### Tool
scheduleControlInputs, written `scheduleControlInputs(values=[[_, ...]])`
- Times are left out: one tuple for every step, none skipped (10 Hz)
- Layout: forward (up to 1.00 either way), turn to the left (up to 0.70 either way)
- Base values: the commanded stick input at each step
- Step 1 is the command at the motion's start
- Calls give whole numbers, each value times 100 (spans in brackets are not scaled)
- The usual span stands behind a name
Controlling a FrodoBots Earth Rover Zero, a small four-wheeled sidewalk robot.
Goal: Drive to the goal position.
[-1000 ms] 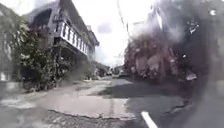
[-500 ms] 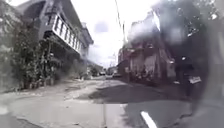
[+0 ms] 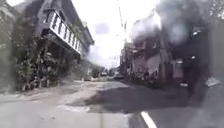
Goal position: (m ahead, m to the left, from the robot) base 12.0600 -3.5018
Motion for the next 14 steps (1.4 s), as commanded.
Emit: scheduleControlInputs(values=[[85,0],[85,0],[85,-1],[85,-10],[85,-29],[85,-17],[85,-8],[85,0],[85,0],[85,0],[85,0],[85,0],[85,0],[85,0]])
